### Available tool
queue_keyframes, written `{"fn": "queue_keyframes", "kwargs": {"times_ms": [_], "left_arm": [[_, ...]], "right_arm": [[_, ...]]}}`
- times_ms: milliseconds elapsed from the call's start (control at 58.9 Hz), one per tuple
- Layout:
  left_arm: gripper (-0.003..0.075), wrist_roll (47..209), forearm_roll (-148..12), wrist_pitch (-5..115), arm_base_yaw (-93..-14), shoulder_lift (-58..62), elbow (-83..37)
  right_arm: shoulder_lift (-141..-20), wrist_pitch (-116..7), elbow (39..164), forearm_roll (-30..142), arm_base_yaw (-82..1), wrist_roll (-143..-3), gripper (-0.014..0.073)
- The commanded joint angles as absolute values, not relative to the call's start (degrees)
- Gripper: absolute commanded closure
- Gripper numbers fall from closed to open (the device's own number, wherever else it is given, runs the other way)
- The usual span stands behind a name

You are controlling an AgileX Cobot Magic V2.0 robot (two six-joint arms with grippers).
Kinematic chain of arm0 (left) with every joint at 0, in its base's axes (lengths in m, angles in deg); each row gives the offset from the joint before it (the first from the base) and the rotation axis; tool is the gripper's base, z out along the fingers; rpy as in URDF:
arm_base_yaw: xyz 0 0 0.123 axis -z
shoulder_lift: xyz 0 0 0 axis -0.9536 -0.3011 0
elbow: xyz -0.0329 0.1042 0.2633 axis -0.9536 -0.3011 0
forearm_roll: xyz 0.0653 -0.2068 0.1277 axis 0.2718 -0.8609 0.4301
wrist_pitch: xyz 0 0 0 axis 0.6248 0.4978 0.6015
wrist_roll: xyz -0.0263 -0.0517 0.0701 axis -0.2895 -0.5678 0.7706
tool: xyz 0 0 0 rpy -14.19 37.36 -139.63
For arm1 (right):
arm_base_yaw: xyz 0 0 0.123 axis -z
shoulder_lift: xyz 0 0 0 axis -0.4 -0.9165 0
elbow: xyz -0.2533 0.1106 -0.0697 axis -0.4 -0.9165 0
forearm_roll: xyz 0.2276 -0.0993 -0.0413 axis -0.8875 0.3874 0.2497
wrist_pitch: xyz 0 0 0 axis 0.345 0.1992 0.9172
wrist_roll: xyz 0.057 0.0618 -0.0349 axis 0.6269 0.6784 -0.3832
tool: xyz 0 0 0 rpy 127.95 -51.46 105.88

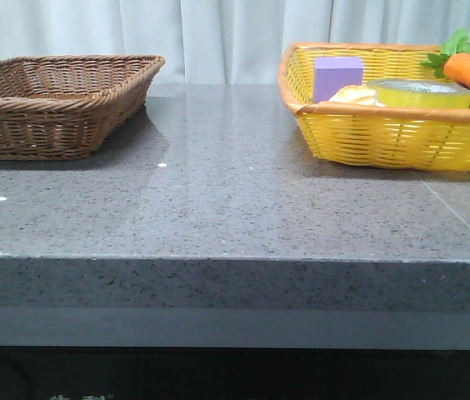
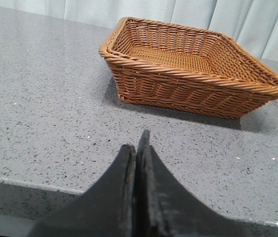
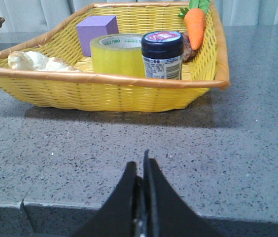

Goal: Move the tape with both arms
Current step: 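Move the right gripper toward the yellow tape roll in the yellow basket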

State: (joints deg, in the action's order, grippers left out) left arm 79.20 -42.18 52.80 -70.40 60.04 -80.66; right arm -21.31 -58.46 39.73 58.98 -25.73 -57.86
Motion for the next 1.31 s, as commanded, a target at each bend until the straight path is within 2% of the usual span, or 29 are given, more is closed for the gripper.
{"fn": "queue_keyframes", "kwargs": {"times_ms": [0, 1104, 1291], "left_arm": [[0.0740, 79.10, -42.56, 47.76, -70.53, 61.03, -82.87], [0.0740, 79.10, -42.56, 47.76, -70.53, 61.03, -82.87], [0.0740, 79.10, -42.56, 43.03, -70.53, 61.03, -82.47]], "right_arm": [[-19.87, -62.78, 41.27, 59.31, -25.37, -57.99, 0.0684], [-19.87, -62.78, 41.27, 59.31, -25.37, -57.99, 0.0684], [-19.87, -64.46, 41.33, 59.31, -25.37, -57.99, 0.0684]]}}
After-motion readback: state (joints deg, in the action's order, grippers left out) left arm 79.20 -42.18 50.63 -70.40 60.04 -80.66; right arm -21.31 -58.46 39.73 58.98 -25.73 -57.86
